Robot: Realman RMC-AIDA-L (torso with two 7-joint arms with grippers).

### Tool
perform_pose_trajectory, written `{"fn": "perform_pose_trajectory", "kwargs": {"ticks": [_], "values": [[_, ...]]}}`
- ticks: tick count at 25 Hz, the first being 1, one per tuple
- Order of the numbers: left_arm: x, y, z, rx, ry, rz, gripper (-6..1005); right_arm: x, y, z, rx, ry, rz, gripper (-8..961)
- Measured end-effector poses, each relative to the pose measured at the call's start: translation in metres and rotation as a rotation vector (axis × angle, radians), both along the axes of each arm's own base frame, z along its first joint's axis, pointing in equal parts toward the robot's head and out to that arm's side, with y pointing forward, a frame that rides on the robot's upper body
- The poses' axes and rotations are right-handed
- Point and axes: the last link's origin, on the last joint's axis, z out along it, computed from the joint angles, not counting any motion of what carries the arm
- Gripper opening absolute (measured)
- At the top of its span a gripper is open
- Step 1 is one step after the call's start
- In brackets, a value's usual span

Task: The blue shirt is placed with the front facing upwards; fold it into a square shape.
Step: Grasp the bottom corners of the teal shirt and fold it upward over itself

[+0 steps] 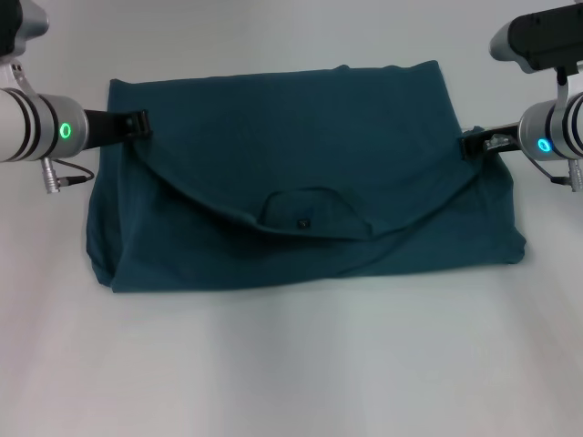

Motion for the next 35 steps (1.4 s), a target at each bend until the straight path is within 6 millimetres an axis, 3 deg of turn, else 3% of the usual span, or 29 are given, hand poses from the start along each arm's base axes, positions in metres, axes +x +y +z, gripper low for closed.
{"fn": "perform_pose_trajectory", "kwargs": {"ticks": [4, 11, 18, 21, 23, 27, 35], "values": [[-0.003, 0.0, 0.003, 0.007, -0.023, 0.028, 56, -0.004, 0.001, -0.003, -0.024, -0.039, 0.027, 164], [-0.013, -0.005, 0.003, 0.016, -0.045, 0.066, 174, -0.019, 0.006, -0.01, -0.052, -0.093, 0.071, 235], [-0.018, -0.009, 0.002, 0.009, -0.067, 0.085, 333, -0.026, 0.003, -0.012, -0.093, -0.063, 0.066, 533], [-0.021, -0.011, 0.001, 0.01, -0.081, 0.094, 473, -0.029, -0.002, -0.011, -0.138, -0.028, 0.057, 693], [-0.022, -0.011, 0.001, 0.011, -0.085, 0.098, 567, -0.029, -0.004, -0.009, -0.143, -0.018, 0.055, 717], [-0.025, -0.013, 0.002, 0.016, -0.088, 0.102, 589, -0.031, -0.014, -0.003, -0.156, 0.015, 0.056, 765], [-0.025, -0.015, 0.0, 0.013, -0.094, 0.103, 592, -0.034, -0.033, 0.001, -0.231, 0.075, 0.016, 764]]}}
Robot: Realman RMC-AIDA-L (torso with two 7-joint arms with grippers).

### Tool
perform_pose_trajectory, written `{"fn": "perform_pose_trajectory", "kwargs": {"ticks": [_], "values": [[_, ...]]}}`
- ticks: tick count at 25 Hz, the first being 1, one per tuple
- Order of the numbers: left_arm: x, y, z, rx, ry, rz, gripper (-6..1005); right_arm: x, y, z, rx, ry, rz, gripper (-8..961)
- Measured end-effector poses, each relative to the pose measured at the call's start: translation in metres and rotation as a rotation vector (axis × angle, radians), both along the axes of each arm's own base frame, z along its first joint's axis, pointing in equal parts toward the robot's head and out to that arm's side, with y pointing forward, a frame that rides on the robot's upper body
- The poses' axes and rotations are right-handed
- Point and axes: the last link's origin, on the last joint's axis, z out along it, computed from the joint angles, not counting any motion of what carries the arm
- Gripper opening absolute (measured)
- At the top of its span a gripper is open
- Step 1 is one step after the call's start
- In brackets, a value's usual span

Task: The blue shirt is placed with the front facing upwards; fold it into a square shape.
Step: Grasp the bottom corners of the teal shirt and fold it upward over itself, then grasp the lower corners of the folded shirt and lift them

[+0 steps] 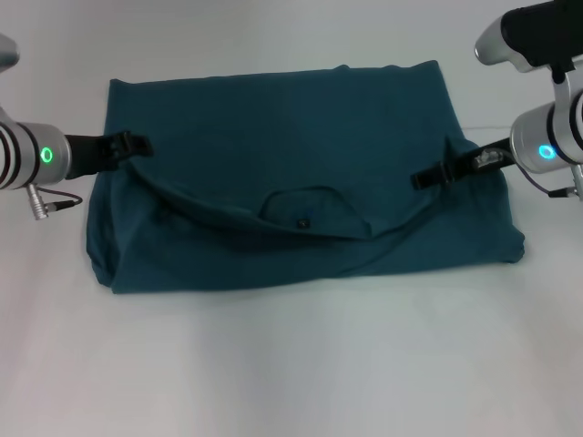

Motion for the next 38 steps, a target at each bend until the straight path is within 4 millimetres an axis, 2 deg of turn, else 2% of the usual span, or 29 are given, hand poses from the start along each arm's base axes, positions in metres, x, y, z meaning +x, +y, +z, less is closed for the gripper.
{"fn": "perform_pose_trajectory", "kwargs": {"ticks": [6, 10, 12, 15, 18, 21, 22, 23, 29, 34, 38], "values": [[-0.003, -0.005, -0.002, -0.018, -0.026, 0.01, 591, -0.009, -0.012, 0.012, -0.018, 0.16, 0.017, 764], [-0.004, -0.015, 0.005, -0.019, -0.116, 0.001, 590, -0.016, -0.033, 0.026, -0.053, 0.388, 0.096, 764], [-0.005, -0.024, 0.011, -0.02, -0.19, -0.02, 589, -0.011, -0.045, 0.037, -0.043, 0.518, 0.122, 764], [-0.009, -0.04, 0.02, -0.029, -0.324, -0.058, 589, 0.002, -0.063, 0.052, -0.016, 0.645, 0.131, 764], [-0.022, -0.06, 0.027, -0.037, -0.462, -0.062, 588, 0.02, -0.083, 0.06, 0.001, 0.723, 0.127, 764], [-0.039, -0.081, 0.03, -0.028, -0.553, -0.05, 587, 0.043, -0.105, 0.063, 0.03, 0.786, 0.125, 764], [-0.047, -0.091, 0.028, -0.032, -0.585, -0.036, 586, 0.059, -0.119, 0.061, 0.049, 0.822, 0.119, 764], [-0.047, -0.091, 0.028, -0.032, -0.585, -0.036, 585, 0.066, -0.126, 0.059, 0.055, 0.833, 0.117, 764], [-0.068, -0.113, 0.019, -0.042, -0.602, 0.021, 582, 0.088, -0.146, 0.053, 0.066, 0.85, 0.094, 764], [-0.086, -0.121, 0.02, 0.001, -0.558, 0.009, 575, 0.097, -0.155, 0.06, 0.064, 0.88, 0.06, 764], [-0.094, -0.127, 0.018, 0.004, -0.536, 0.016, 570, 0.102, -0.157, 0.054, 0.084, 0.905, 0.028, 764]]}}
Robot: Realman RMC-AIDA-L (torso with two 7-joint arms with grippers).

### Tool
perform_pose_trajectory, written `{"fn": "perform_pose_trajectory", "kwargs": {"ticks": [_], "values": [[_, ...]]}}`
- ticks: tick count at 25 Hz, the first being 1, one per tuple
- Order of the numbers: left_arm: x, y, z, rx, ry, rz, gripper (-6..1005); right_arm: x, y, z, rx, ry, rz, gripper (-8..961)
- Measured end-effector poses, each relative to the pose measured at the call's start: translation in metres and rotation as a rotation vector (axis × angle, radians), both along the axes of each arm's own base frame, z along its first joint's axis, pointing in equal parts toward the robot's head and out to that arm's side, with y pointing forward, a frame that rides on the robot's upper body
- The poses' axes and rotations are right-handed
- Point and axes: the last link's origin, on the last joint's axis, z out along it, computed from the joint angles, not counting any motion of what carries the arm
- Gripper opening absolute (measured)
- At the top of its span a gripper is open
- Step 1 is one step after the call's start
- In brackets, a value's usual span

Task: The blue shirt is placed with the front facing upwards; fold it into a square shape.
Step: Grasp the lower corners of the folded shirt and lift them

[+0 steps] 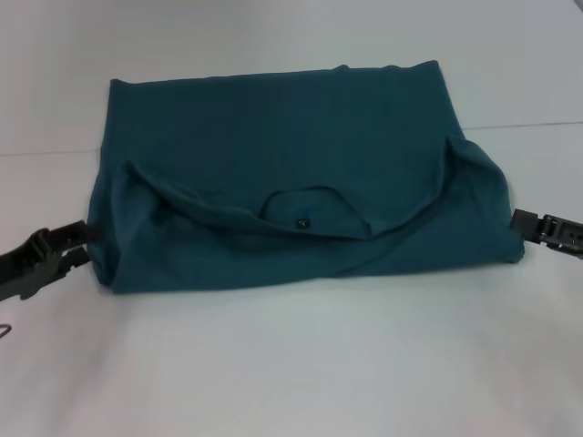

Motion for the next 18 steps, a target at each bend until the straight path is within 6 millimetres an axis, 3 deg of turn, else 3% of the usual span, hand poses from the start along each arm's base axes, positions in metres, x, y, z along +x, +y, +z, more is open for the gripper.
{"fn": "perform_pose_trajectory", "kwargs": {"ticks": [6, 18], "values": [[-0.0007, -0.003, -0.0044, -0.018, 0.079, -0.069, 561, 0.0033, 0.0036, -0.0026, 0.004, -0.007, -0.02, 764], [0.0032, -0.0001, -0.0075, -0.02, 0.066, -0.07, 545, 0.0098, -0.0029, -0.0034, 0.002, -0.001, -0.042, 764]]}}
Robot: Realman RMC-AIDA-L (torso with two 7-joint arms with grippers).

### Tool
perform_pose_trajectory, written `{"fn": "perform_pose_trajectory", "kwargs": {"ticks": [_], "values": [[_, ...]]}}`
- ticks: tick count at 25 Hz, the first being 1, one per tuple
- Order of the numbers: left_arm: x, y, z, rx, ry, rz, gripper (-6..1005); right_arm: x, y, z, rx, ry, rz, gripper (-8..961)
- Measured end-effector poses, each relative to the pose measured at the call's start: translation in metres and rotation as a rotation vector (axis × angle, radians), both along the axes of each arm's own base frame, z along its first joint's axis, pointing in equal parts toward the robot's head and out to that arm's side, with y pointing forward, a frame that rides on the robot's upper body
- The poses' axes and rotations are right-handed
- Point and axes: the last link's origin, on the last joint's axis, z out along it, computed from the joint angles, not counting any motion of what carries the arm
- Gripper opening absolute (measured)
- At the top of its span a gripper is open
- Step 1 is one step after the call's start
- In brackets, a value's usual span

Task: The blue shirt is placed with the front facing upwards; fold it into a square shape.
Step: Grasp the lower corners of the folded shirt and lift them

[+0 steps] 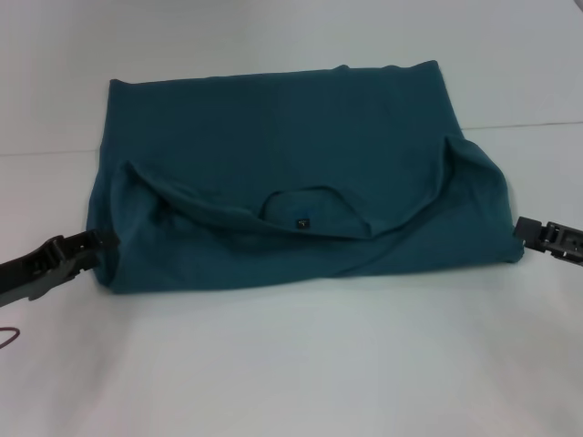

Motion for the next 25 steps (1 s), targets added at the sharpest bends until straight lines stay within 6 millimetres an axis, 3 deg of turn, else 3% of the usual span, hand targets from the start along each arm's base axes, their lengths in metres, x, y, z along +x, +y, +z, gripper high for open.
{"fn": "perform_pose_trajectory", "kwargs": {"ticks": [17, 25], "values": [[-0.005, -0.012, 0.006, -0.002, -0.028, 0.007, 522, -0.009, 0.006, -0.007, -0.026, 0.025, 0.022, 764], [-0.003, -0.008, 0.003, -0.022, 0.016, -0.023, 511, -0.006, 0.007, 0.0, -0.021, 0.01, 0.025, 764]]}}
